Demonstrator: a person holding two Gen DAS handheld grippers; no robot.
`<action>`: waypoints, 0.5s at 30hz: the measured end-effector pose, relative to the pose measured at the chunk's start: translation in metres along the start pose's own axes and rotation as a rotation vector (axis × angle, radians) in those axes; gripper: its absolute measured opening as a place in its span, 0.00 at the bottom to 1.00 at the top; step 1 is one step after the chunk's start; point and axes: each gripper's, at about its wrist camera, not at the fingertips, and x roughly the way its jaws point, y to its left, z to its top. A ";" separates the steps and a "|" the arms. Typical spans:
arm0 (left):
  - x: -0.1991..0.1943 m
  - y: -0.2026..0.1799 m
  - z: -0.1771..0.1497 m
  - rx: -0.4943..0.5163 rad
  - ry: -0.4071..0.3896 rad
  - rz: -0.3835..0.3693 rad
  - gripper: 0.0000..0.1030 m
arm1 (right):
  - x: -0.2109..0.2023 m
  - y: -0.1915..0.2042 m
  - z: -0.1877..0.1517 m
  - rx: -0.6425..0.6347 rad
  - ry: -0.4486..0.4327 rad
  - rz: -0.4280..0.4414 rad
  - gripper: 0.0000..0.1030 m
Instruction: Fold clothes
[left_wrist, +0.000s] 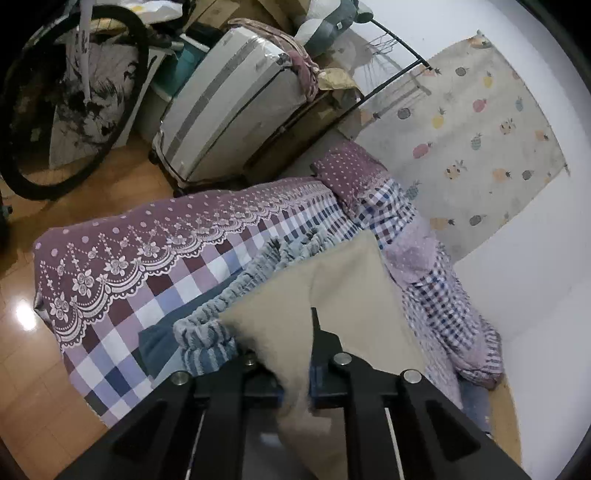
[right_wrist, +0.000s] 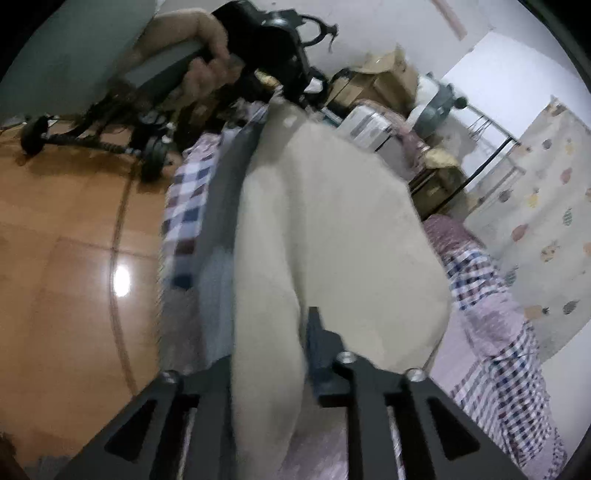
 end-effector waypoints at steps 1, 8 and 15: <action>-0.003 0.000 0.001 -0.002 0.004 -0.002 0.13 | -0.007 -0.002 -0.005 0.010 -0.002 0.036 0.41; -0.065 -0.003 0.002 0.025 -0.126 0.033 0.46 | -0.046 -0.099 -0.067 0.392 -0.086 0.324 0.60; -0.061 -0.063 -0.022 0.225 -0.103 -0.009 0.51 | 0.050 -0.214 -0.133 0.788 0.044 0.373 0.60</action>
